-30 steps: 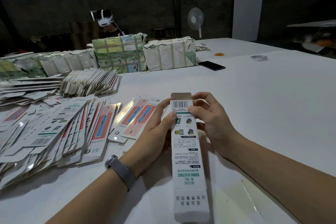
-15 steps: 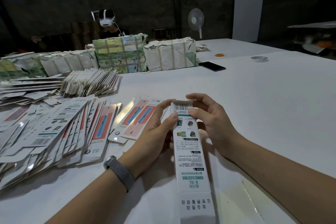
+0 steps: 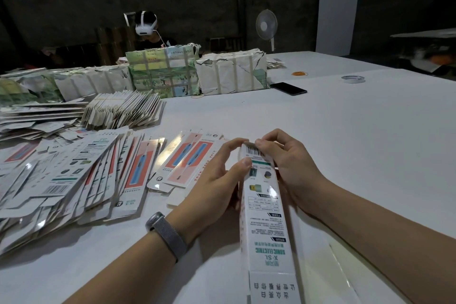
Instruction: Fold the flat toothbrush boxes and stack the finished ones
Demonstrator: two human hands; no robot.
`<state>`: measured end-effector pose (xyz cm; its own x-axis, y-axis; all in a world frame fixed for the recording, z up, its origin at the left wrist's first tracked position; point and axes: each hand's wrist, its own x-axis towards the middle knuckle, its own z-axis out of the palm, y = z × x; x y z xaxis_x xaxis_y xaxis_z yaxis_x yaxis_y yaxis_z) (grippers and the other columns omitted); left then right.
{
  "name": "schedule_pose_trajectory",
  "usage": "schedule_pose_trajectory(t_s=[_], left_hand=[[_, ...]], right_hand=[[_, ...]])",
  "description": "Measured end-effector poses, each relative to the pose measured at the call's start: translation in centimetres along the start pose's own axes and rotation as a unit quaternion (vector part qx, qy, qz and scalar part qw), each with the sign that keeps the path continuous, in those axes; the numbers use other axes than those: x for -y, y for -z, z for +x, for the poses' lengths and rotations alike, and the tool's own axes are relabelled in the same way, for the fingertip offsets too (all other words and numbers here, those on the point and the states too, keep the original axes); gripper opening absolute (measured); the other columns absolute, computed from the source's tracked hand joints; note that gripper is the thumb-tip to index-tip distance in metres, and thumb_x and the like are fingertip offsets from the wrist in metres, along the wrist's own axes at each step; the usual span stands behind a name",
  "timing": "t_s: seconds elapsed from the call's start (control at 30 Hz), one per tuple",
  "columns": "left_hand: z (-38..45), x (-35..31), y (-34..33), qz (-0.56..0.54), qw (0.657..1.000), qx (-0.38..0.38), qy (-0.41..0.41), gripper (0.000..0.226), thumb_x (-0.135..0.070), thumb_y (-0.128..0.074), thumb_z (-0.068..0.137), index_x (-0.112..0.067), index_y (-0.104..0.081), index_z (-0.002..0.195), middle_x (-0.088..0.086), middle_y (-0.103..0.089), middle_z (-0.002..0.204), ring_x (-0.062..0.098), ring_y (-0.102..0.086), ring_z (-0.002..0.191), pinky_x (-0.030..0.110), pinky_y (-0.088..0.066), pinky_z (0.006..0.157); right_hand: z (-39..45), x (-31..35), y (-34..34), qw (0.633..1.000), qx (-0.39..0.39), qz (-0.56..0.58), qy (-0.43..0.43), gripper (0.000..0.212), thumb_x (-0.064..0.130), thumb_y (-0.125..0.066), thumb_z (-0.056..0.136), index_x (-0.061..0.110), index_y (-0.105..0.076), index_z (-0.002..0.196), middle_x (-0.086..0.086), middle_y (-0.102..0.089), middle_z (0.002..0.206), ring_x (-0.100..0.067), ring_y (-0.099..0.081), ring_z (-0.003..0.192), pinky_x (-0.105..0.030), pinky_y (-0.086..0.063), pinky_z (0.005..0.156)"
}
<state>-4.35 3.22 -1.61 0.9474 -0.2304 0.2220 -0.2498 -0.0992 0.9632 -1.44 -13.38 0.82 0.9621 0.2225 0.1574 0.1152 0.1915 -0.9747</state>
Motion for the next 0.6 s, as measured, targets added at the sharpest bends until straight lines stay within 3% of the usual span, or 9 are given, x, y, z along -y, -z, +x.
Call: schedule_pose_trajectory(t_s=[0.13, 0.2, 0.27, 0.43, 0.6], left_hand=[[-0.03, -0.19, -0.28, 0.022, 1.000, 0.014, -0.015, 0.052, -0.056, -0.056, 0.086, -0.039, -0.046, 0.135, 0.007, -0.077, 0.105, 0.032, -0.076, 0.088, 0.052, -0.061, 0.076], [-0.07, -0.34, -0.32, 0.026, 0.999, 0.012, -0.022, 0.050, -0.054, -0.055, 0.088, -0.037, -0.048, 0.135, 0.008, -0.077, 0.103, 0.036, -0.075, 0.086, 0.062, -0.059, 0.077], [0.00, -0.46, -0.29, 0.022, 1.000, 0.007, -0.020, 0.051, -0.052, -0.057, 0.088, -0.036, -0.048, 0.135, 0.009, -0.077, 0.103, 0.035, -0.075, 0.086, 0.064, -0.058, 0.078], [0.09, -0.27, -0.10, 0.018, 1.000, -0.001, -0.011, 0.056, -0.052, -0.060, 0.087, -0.038, -0.050, 0.140, 0.007, -0.077, 0.107, 0.026, -0.076, 0.092, 0.033, -0.059, 0.074], [0.23, -0.29, 0.02, 0.031, 0.999, -0.010, -0.007, 0.050, -0.046, -0.054, 0.090, -0.045, -0.050, 0.140, 0.003, -0.076, 0.110, 0.021, -0.075, 0.093, 0.033, -0.057, 0.078]], right_hand=[[0.06, 0.11, 0.04, 0.999, 0.008, 0.026, -0.036, 0.013, 0.004, -0.055, 0.096, 0.011, -0.059, 0.087, -0.008, -0.067, 0.069, -0.023, -0.066, 0.054, -0.027, -0.054, 0.048], [0.14, 0.18, 0.01, 0.999, 0.009, 0.028, -0.045, 0.013, 0.003, -0.054, 0.095, 0.011, -0.062, 0.088, -0.007, -0.069, 0.067, -0.022, -0.066, 0.054, -0.027, -0.054, 0.048], [0.24, 0.09, 0.10, 0.999, 0.013, 0.019, -0.047, 0.011, 0.006, -0.056, 0.095, 0.011, -0.063, 0.088, -0.006, -0.070, 0.067, -0.022, -0.068, 0.055, -0.028, -0.055, 0.048], [0.58, -0.09, 0.42, 0.999, 0.023, -0.017, -0.037, 0.013, 0.016, -0.063, 0.095, 0.012, -0.061, 0.082, -0.003, -0.068, 0.065, -0.020, -0.069, 0.057, -0.028, -0.053, 0.049], [0.54, -0.27, 0.19, 0.998, 0.032, -0.030, -0.033, 0.013, 0.017, -0.059, 0.098, 0.011, -0.067, 0.089, -0.003, -0.070, 0.067, -0.018, -0.068, 0.059, -0.028, -0.056, 0.054]])
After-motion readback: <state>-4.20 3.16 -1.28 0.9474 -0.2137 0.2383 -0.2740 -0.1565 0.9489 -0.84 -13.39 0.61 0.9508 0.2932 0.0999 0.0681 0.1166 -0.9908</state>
